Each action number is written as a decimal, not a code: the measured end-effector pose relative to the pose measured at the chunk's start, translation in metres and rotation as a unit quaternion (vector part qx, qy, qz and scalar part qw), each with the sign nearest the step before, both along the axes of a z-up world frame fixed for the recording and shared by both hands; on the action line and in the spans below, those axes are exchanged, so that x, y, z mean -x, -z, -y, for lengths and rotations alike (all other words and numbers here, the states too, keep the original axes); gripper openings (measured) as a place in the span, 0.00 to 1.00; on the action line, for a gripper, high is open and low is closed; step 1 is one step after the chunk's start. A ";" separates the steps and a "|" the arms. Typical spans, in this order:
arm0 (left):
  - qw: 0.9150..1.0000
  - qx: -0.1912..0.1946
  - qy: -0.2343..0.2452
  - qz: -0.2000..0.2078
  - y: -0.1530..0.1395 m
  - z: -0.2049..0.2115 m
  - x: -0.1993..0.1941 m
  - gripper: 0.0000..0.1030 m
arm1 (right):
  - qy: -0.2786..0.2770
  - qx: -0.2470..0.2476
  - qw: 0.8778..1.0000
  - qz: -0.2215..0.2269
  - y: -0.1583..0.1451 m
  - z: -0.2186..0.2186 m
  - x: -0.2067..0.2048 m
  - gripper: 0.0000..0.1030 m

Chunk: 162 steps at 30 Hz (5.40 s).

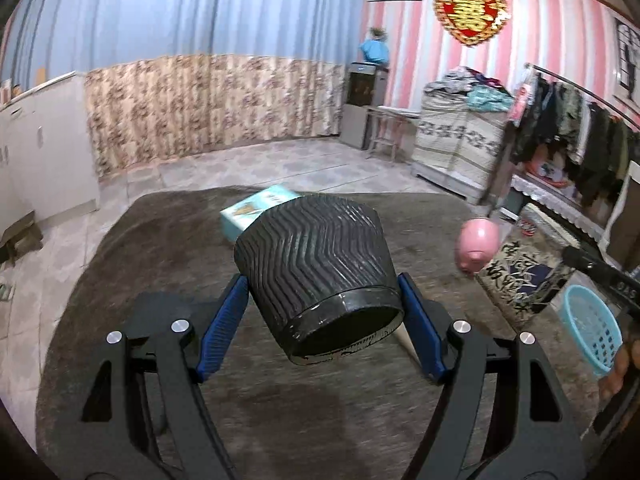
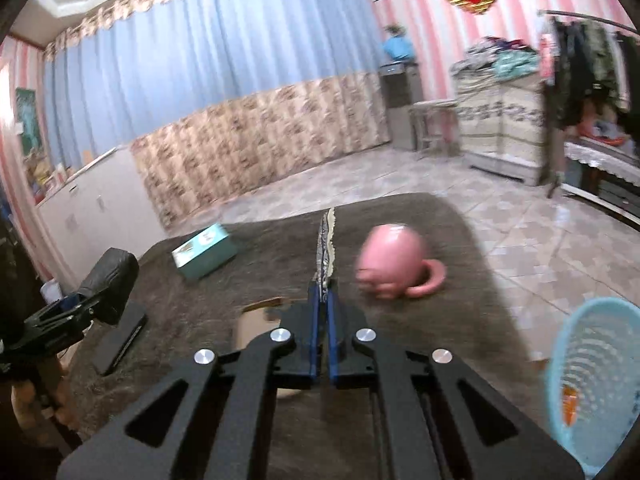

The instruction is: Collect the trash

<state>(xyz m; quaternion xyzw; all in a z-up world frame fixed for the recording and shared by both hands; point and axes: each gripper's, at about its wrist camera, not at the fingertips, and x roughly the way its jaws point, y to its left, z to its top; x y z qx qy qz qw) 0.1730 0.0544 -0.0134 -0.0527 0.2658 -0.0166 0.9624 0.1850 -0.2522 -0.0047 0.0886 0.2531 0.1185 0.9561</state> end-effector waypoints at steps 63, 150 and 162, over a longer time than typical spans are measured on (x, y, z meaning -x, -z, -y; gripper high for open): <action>0.948 -0.034 0.317 0.018 0.061 0.434 -0.036 0.91 | 0.322 -0.027 0.946 -0.036 0.086 0.315 0.091 0.04; 0.995 -0.040 0.017 0.092 0.014 0.111 0.161 0.95 | 0.147 0.118 0.980 0.057 0.031 0.050 0.171 0.96; 0.995 -0.042 0.019 0.094 0.015 0.111 0.159 0.95 | 0.147 0.118 0.980 0.057 0.031 0.049 0.171 0.96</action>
